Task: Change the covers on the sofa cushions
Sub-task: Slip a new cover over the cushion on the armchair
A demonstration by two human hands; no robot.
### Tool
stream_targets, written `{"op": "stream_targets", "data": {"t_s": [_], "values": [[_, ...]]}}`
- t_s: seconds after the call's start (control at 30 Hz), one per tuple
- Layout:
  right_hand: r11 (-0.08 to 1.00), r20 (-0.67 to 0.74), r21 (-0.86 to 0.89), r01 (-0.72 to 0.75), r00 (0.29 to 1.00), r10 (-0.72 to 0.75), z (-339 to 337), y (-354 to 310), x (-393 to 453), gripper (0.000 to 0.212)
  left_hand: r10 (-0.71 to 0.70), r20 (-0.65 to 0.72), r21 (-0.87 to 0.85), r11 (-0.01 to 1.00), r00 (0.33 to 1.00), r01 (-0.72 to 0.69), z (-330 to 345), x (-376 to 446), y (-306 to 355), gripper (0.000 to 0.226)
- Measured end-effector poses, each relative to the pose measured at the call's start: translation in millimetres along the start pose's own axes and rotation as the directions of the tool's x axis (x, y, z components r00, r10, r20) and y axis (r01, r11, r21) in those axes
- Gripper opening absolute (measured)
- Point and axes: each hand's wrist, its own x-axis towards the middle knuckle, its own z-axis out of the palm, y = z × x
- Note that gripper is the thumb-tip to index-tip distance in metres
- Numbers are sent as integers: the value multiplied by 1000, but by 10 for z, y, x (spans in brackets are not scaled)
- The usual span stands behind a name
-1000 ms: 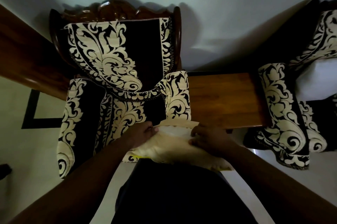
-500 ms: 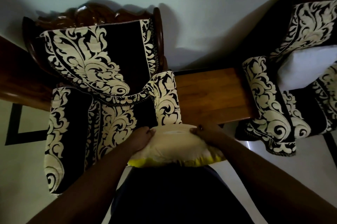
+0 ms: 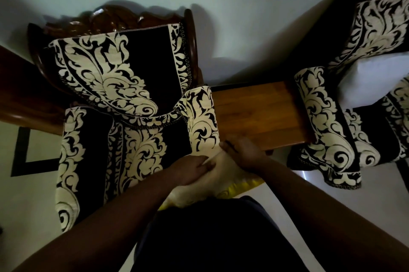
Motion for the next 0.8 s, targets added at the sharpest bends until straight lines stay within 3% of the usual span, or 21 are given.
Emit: {"op": "stream_targets", "data": {"t_s": [0.1, 0.17, 0.27, 0.4, 0.47, 0.53, 0.6, 0.7, 0.8], "values": [[997, -6, -73, -3, 1000, 2, 4, 36, 30, 25, -144, 204, 14, 990, 968, 144, -10, 28, -15, 73], [980, 27, -175, -94, 995, 101, 23, 125, 121, 27, -176, 244, -6, 983, 954, 183, -31, 71, -86, 64], [914, 141, -242, -327, 920, 366, 47, 355, 255, 32, -69, 97, -156, 984, 993, 84, -22, 119, -212, 49], [887, 180, -240, -395, 880, 440, 38, 661, 250, 54, -75, -209, -286, 958, 975, 13, 66, 10, -288, 26], [885, 218, -255, -391, 868, 446, 9, 752, 193, 59, -82, -214, -260, 965, 973, 25, 57, -87, -343, 32], [882, 251, -272, -385, 857, 451, 35, 754, 150, 61, -64, -161, -122, 992, 985, 45, 46, -174, -403, 28], [885, 251, -357, -300, 881, 400, 99, 690, 136, 51, -69, -84, -74, 995, 994, 63, 13, -233, -374, 28], [877, 121, -446, -176, 960, 254, 209, 602, 123, 27, -37, 14, -24, 999, 999, 38, 32, -329, -293, 61], [945, 50, -270, -186, 977, 206, 179, 582, -6, 15, 46, 73, 144, 988, 996, -56, 69, -563, -382, 118]]}}
